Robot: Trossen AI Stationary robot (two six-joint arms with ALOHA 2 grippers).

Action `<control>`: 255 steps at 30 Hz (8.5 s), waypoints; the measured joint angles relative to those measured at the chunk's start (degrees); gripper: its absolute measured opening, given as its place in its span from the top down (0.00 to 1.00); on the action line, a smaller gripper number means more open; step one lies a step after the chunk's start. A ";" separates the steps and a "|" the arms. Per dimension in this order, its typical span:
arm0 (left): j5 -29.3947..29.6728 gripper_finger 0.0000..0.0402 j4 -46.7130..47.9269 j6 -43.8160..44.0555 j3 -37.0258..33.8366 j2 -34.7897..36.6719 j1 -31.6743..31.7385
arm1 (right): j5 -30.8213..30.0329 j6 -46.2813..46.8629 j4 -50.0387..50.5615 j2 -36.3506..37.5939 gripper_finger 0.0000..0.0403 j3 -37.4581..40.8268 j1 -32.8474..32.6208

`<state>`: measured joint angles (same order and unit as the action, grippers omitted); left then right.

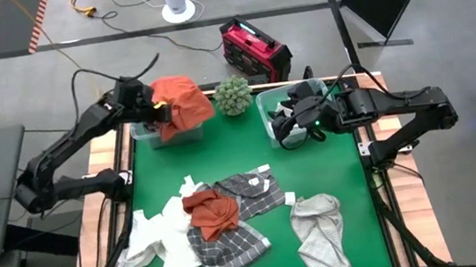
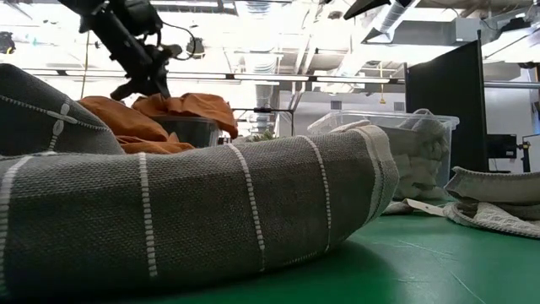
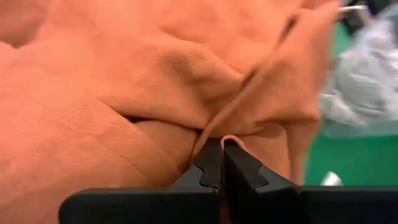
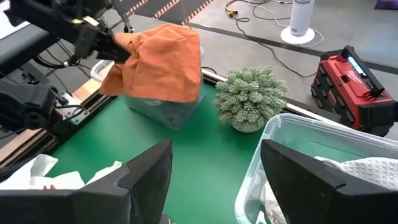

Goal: Sort towels by color in basket
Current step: Put the orange towel into the left transparent bin

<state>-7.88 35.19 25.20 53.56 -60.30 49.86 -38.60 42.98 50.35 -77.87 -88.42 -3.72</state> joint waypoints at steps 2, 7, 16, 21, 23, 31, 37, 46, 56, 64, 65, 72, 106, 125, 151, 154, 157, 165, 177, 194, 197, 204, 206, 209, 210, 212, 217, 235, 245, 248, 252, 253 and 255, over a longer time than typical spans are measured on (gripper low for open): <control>2.52 1.00 -0.12 -0.06 0.00 -1.97 0.20 | 0.15 0.00 0.00 0.00 0.29 0.00 0.01; 5.64 1.00 2.67 -0.52 0.00 -9.55 1.21 | 0.84 -0.15 0.00 0.00 0.29 0.00 0.10; 5.64 0.89 6.84 -4.76 0.19 -20.08 -2.93 | 1.24 -1.15 0.04 0.00 0.29 0.00 0.10; 4.53 0.72 6.68 -5.77 0.49 -19.46 -5.02 | 1.24 -1.57 0.09 0.00 0.29 0.00 0.11; 3.93 0.66 8.33 -6.80 1.69 -18.40 -5.06 | 1.24 -1.66 0.11 0.00 0.29 0.00 0.12; 5.09 0.49 15.19 -12.51 10.94 -11.80 -5.06 | 1.24 -2.40 -0.01 0.00 0.29 0.00 0.10; 13.39 0.50 11.23 -16.55 16.26 -8.48 -5.06 | 1.24 -2.40 -0.06 0.00 0.29 0.00 0.10; 9.31 0.52 7.46 -21.84 16.79 -15.57 -4.63 | 1.39 -1.64 -0.35 0.00 0.29 0.00 -0.53; 6.22 0.57 20.36 -21.07 16.80 -33.71 -5.67 | 1.42 -1.40 -0.35 0.00 0.29 0.00 -1.97; 6.74 0.57 25.20 -23.70 20.37 -31.38 -5.89 | 1.41 -1.01 -0.28 0.00 0.29 0.00 -1.95; 6.73 0.57 26.48 -23.96 21.62 -29.81 -5.89 | 1.41 -1.01 -0.26 0.00 0.29 0.00 -1.95; 6.74 0.57 31.52 -24.26 27.44 -19.18 -6.05 | 1.41 -1.03 -0.28 -0.02 0.29 0.00 -1.76; -9.84 0.57 15.63 -47.39 27.58 -30.30 14.77 | 1.35 -3.20 -3.21 -0.15 0.29 -0.02 -3.48; -10.09 1.00 16.22 -43.71 27.54 -26.32 12.14 | 1.37 -5.53 -3.60 -0.15 0.29 -0.02 -3.81; 2.15 1.00 12.53 -24.22 3.80 -17.50 3.98 | 1.39 -5.51 -7.74 -0.15 0.29 -0.02 -4.94; 4.46 0.99 10.50 -24.10 2.43 -17.37 3.27 | 1.37 -5.52 -7.71 -0.15 0.29 -0.02 -4.75; 6.72 0.95 12.10 -22.79 3.46 -17.75 2.22 | 1.37 -5.57 -7.63 -0.15 0.29 -0.02 -4.32; 4.07 0.68 20.88 -22.73 13.43 -17.59 -0.23 | 1.35 -5.97 -7.56 -0.15 0.29 -0.02 -3.20; 12.19 0.52 30.63 -29.99 33.41 -17.52 0.32 | 1.35 -5.66 -7.61 -0.15 0.29 -0.02 -3.20; 3.43 0.56 26.01 -30.77 22.85 -19.33 14.13 | 1.30 -6.04 -9.47 -0.13 0.29 -0.02 -3.31; 2.79 0.56 28.47 -31.15 21.12 -19.97 12.62 | 1.30 -6.84 -9.58 -0.13 0.29 -0.02 -3.31; 3.52 0.56 25.72 -26.51 16.62 -19.56 4.24 | 1.26 -7.66 -10.12 -0.13 0.29 -0.02 -2.89; 5.41 0.56 22.04 -23.97 14.71 -19.56 1.62 | 1.26 -7.65 -10.12 -0.13 0.29 -0.02 -2.89; 7.27 0.56 16.14 -21.24 11.10 -19.56 -0.90 | 1.24 -7.61 -10.13 -0.13 0.29 -0.02 -2.88; 7.38 0.56 14.30 -20.66 9.61 -19.78 -1.48 | 1.24 -7.61 -10.12 -0.13 0.29 -0.02 -2.89; 7.32 0.56 12.68 -19.47 6.89 -21.07 -2.31 | 1.24 -7.61 -10.12 -0.13 0.29 -0.02 -2.89; 3.34 0.56 12.97 -18.25 3.42 -24.28 -2.23 | 1.24 -7.60 -10.12 -0.13 0.29 -0.02 -2.89; 5.05 0.56 23.33 -27.94 24.03 -19.97 -2.79 | 1.26 -7.45 -10.12 -0.13 0.29 -0.02 -2.89; -3.22 0.56 13.05 -41.10 23.96 -19.83 -4.78 | 1.19 -5.95 -10.26 -0.13 0.29 -0.02 -2.89; -5.23 0.56 10.47 -42.88 19.15 -20.36 -4.83 | 1.17 -5.97 -10.97 -0.13 0.29 -0.02 -2.87; -7.18 0.56 4.74 -39.97 9.34 -21.44 -4.58 | 1.13 -5.97 -12.50 -0.13 0.29 -0.02 -2.87; -7.25 0.56 2.83 -38.91 6.73 -21.44 -4.58 | 1.13 -5.97 -12.81 -0.13 0.29 -0.02 -2.87; -7.15 0.56 0.35 -37.18 2.88 -21.39 -4.60 | 1.11 -5.99 -13.16 -0.13 0.29 -0.02 -2.87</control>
<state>-15.03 35.54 -11.97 56.44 -81.69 45.25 -37.50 36.99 37.19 -78.00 -88.44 -6.59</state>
